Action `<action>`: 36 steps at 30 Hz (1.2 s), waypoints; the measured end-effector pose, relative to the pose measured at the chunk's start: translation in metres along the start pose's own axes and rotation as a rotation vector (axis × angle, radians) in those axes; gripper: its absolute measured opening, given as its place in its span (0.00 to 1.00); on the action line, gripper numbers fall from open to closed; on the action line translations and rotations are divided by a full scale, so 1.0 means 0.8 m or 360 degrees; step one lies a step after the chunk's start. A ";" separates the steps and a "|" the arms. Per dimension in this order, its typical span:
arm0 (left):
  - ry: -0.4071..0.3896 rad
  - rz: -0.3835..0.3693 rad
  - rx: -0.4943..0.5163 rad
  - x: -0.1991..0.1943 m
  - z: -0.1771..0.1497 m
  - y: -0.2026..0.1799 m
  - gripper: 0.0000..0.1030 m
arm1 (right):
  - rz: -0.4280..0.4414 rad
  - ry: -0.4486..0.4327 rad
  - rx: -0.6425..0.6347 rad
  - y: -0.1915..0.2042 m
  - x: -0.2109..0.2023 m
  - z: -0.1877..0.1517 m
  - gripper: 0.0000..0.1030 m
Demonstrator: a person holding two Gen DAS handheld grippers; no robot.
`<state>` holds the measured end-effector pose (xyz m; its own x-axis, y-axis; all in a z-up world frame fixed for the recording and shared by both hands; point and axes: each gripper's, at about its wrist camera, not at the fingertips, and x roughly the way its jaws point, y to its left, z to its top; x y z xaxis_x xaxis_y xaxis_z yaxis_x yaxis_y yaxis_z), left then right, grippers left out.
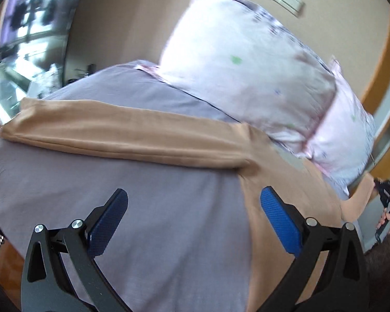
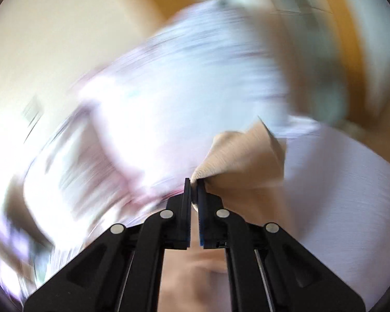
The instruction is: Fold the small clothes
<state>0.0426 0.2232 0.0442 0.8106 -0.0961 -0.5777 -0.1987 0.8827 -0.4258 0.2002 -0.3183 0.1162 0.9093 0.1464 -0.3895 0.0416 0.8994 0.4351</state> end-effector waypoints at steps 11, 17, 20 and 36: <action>-0.0107 -0.0026 -0.0436 -0.025 0.015 0.099 0.99 | 0.0583 0.1192 -0.0723 0.293 0.165 -0.264 0.32; -0.0131 -0.0009 -0.0799 -0.018 0.035 0.175 0.99 | 0.0608 0.0975 -0.0528 0.249 0.104 -0.227 0.73; -0.0117 0.0005 -0.0993 -0.010 0.039 0.207 0.81 | 0.0585 0.0910 -0.0472 0.223 0.089 -0.210 0.78; -0.0017 0.0387 -0.1142 0.007 0.082 0.262 0.10 | 0.0715 0.0892 -0.0353 0.186 0.066 -0.199 0.79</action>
<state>0.0414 0.4379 -0.0022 0.7025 0.0706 -0.7082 -0.6795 0.3623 -0.6380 0.1882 -0.1108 0.0310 0.4694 0.6536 -0.5937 -0.4222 0.7567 0.4992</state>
